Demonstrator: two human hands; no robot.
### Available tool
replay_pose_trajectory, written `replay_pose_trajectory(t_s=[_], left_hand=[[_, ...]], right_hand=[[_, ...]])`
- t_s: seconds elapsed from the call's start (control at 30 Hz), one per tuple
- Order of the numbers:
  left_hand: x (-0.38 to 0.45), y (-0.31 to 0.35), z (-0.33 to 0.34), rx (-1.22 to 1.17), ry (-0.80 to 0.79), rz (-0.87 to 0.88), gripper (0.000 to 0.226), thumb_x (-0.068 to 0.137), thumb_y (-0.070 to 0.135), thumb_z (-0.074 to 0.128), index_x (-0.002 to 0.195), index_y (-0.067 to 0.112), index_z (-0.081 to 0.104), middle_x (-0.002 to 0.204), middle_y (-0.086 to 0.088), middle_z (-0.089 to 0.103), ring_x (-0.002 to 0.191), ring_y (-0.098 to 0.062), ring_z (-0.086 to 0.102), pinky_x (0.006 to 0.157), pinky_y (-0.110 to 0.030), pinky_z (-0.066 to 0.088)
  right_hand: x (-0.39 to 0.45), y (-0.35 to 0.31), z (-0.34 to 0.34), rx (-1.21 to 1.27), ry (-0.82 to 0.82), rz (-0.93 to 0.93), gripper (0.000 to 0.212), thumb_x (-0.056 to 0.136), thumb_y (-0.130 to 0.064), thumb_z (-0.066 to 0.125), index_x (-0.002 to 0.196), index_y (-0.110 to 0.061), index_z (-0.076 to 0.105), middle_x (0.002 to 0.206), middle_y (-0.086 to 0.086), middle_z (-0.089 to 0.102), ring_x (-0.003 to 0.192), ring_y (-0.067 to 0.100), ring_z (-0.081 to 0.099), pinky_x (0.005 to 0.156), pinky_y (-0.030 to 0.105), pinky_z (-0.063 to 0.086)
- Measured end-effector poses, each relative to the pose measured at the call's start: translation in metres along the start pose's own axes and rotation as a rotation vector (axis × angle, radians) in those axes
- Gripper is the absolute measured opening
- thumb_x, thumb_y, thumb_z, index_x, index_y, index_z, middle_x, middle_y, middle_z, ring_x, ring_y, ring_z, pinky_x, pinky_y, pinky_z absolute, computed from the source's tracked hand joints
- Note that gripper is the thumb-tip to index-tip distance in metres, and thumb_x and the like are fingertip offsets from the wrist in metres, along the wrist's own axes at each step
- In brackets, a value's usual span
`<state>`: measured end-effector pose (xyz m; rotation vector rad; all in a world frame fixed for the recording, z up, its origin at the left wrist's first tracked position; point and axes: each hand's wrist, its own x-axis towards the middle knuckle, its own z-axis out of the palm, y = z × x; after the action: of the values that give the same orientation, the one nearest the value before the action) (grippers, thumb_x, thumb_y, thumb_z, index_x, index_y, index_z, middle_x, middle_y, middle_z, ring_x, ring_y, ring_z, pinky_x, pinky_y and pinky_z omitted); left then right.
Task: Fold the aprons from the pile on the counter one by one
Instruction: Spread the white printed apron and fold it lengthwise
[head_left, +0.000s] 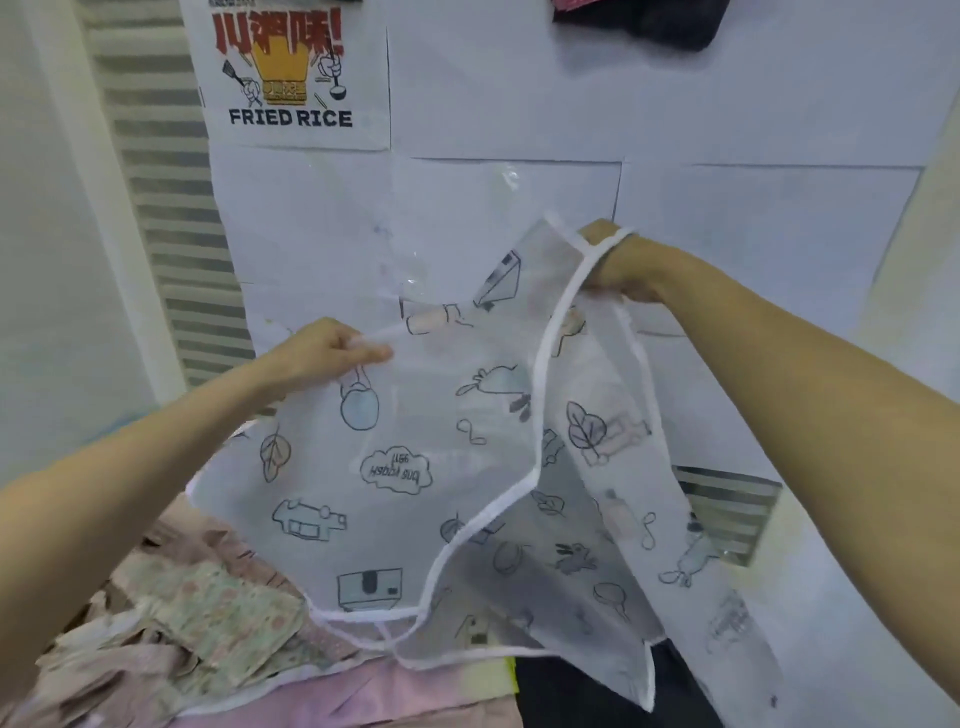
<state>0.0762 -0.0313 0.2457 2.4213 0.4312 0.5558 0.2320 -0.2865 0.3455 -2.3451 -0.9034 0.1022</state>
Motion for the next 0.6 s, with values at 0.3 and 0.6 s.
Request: replay_pose_trajectory(t_s=[0.3,0.6], left_hand=[[-0.034,-0.047,0.010,0.554,0.127,-0.216,0.057,0.098,0.049,0.032,0.057,0.010,0.041,0.063,-0.008,0.047,0.076,-0.031,0.054,0.066,-0.034,0.038],[-0.008,-0.034,-0.006,0.378,0.332,-0.209,0.025,0.097,0.012,0.042,0.096,-0.001,0.064,0.098,-0.021,0.062,0.091,-0.036,0.056,0.067,-0.033,0.036]], right_hand=[[-0.003,0.012,-0.031,0.224,0.171,-0.054,0.020,0.090,-0.007,0.058,0.107,-0.005,0.068,0.103,0.007,0.068,0.092,0.022,0.063,0.086,0.032,0.052],[-0.007,-0.029,-0.022,-0.949,-0.222,0.315,0.048,0.090,-0.029,0.063,0.130,-0.006,0.051,0.127,0.009,0.058,0.110,0.029,0.059,0.089,0.038,0.048]])
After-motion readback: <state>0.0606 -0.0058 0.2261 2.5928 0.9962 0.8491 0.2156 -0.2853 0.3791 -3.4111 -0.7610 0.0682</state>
